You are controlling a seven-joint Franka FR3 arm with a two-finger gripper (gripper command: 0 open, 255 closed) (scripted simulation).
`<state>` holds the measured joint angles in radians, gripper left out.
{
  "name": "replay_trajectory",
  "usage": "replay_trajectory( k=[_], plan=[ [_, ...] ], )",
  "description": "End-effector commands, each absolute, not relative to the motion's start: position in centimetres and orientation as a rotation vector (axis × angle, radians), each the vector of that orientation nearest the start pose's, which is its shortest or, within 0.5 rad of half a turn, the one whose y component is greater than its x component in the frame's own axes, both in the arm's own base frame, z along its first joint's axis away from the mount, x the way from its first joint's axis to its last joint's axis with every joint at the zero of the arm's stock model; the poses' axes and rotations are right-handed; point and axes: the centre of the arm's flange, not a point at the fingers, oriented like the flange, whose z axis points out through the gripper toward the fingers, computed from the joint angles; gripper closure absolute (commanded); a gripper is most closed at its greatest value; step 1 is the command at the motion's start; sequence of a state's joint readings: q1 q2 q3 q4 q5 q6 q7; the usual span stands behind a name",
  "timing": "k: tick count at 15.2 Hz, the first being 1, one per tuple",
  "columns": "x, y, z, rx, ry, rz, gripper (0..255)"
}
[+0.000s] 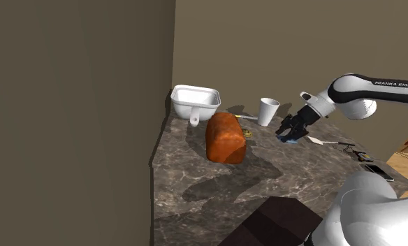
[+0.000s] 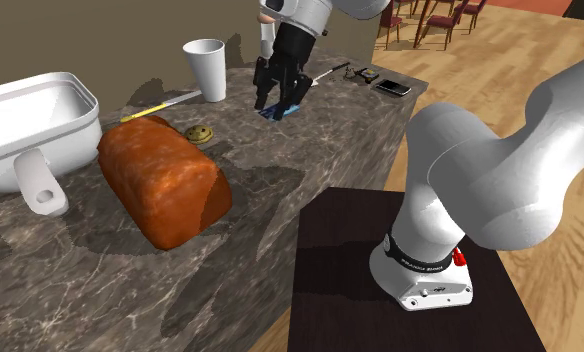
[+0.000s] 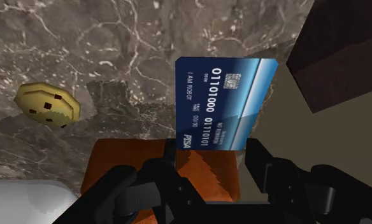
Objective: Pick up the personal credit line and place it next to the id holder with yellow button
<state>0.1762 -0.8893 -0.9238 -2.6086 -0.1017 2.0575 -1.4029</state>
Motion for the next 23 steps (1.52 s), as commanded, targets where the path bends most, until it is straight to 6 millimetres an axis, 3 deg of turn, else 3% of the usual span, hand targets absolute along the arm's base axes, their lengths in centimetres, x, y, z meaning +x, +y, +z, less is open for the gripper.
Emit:
replay_trajectory(
  k=[1,23],
  plan=[
    [25.8,-27.5,43.3,-2.516,-1.213,-0.759,255],
    [12.7,-53.4,43.4,-2.516,-1.213,-0.759,255]
  ],
)
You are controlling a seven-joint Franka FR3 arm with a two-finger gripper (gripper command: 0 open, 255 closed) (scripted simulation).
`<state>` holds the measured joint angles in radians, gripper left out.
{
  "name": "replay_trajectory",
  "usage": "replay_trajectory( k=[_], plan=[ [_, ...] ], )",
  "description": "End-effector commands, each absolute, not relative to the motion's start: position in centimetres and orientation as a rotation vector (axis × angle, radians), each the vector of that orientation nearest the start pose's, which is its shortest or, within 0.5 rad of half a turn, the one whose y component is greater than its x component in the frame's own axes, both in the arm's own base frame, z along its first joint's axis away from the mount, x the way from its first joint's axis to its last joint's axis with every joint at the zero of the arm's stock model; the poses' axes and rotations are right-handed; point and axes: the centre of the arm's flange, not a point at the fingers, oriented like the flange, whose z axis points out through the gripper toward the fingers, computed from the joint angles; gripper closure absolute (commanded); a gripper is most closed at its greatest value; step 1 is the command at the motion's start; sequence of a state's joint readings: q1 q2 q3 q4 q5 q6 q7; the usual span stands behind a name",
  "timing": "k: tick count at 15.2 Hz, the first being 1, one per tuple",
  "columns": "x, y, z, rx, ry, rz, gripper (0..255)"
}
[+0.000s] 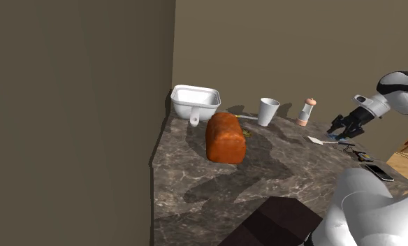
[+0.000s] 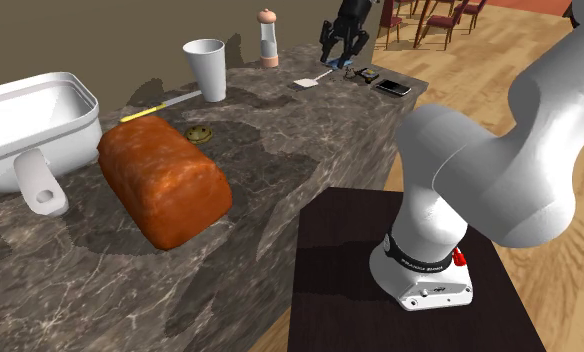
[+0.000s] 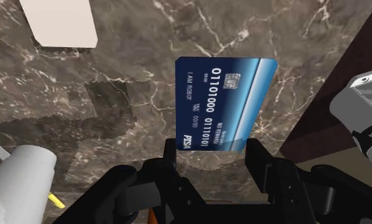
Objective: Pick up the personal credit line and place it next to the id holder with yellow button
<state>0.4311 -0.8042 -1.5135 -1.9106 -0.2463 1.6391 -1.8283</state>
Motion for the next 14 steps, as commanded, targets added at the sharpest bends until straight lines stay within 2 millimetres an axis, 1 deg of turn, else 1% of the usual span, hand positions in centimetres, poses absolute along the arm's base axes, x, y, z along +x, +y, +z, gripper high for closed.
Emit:
replay_trajectory(
  k=[1,5,6,14],
  plan=[
    [12.1,-54.6,43.4,-2.516,-1.213,-0.759,255],
    [9.7,-59.3,43.4,-2.516,-1.213,-0.759,255],
    [9.5,-59.8,43.4,-2.516,-1.213,-0.759,255],
    [9.5,-59.8,39.2,-2.516,-1.213,-0.759,255]
  ],
)
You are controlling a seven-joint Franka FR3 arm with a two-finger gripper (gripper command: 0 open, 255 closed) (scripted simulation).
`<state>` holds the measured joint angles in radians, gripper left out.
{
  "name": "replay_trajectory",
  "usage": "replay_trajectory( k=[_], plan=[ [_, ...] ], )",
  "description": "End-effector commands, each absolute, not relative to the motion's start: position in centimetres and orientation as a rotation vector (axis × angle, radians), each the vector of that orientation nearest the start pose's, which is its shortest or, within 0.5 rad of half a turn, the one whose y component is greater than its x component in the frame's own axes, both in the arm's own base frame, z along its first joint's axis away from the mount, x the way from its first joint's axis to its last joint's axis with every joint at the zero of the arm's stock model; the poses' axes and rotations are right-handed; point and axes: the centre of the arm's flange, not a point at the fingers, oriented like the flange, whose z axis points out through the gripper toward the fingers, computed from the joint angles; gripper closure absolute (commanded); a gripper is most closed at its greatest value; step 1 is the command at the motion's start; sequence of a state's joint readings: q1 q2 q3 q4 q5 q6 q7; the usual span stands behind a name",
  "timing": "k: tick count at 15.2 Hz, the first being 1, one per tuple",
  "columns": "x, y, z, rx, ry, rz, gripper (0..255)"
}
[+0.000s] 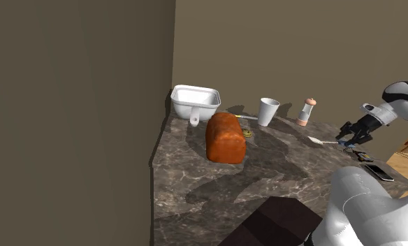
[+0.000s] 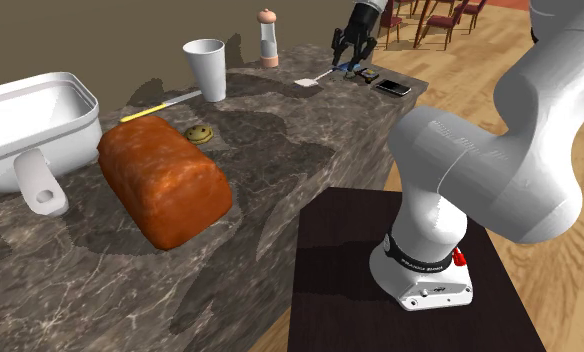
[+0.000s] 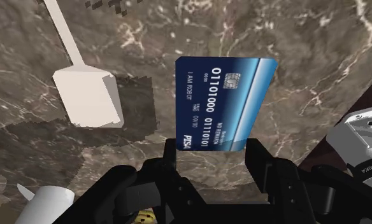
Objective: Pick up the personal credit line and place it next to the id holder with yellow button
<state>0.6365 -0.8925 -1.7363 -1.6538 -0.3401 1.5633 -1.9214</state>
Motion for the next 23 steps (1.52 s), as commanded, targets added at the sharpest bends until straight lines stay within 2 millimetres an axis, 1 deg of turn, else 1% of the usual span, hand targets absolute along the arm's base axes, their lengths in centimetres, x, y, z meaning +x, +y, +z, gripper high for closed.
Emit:
replay_trajectory(
  k=[1,10,11,19,20,23],
  plan=[
    [9.5,-59.8,38.7,-2.516,-1.213,-0.759,255],
    [9.5,-59.8,33.9,-2.516,-1.213,-0.759,255],
    [9.5,-59.8,33.0,-2.516,-1.213,-0.759,255],
    [9.5,-59.8,33.0,-2.516,-1.213,-0.759,255],
    [9.5,-59.8,33.0,-2.516,-1.213,-0.759,0],
    [9.5,-59.8,33.0,-2.516,-1.213,-0.759,0]
  ],
)
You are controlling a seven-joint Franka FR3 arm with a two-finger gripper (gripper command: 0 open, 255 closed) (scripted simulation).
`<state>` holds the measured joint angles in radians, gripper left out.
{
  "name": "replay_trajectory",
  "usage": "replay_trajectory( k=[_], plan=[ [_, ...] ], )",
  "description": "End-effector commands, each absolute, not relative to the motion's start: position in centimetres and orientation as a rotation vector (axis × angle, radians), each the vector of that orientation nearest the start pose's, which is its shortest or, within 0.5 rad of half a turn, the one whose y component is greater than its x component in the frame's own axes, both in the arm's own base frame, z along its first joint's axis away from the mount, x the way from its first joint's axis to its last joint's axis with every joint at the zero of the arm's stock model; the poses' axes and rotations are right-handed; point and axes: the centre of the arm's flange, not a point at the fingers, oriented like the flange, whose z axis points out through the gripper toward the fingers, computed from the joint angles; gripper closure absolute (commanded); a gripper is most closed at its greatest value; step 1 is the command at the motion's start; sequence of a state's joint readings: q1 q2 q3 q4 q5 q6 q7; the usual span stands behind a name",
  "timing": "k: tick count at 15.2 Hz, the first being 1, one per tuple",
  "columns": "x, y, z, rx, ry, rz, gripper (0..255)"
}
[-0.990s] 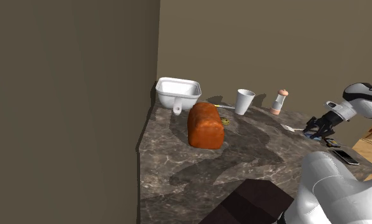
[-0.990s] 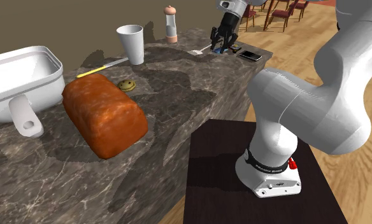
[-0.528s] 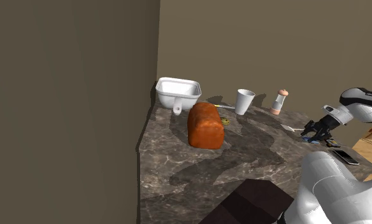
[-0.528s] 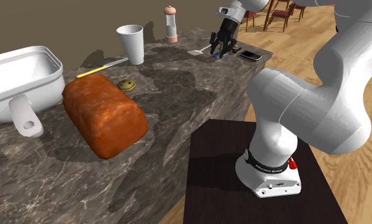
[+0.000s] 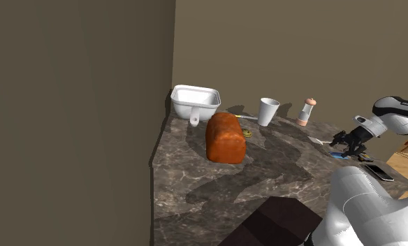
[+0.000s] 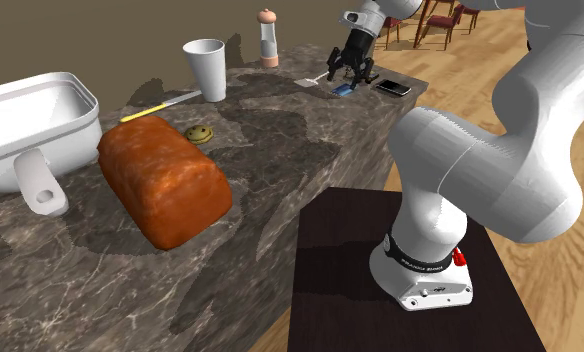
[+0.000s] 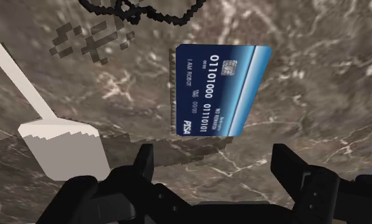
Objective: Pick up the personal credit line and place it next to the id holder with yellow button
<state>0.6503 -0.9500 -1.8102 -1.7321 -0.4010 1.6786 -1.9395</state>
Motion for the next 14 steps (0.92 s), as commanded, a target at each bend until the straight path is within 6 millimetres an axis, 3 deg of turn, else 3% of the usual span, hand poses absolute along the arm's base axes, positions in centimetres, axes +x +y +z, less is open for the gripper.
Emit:
replay_trajectory(
  k=[1,2,6,14],
  plan=[
    [9.5,-59.8,33.0,-2.516,-1.213,-0.759,0],
    [9.5,-59.8,33.0,-2.516,-1.213,-0.759,0],
    [7.7,-62.0,37.2,-2.516,-1.213,-0.759,0],
    [7.7,-62.0,37.2,-2.516,-1.213,-0.759,0]
  ],
)
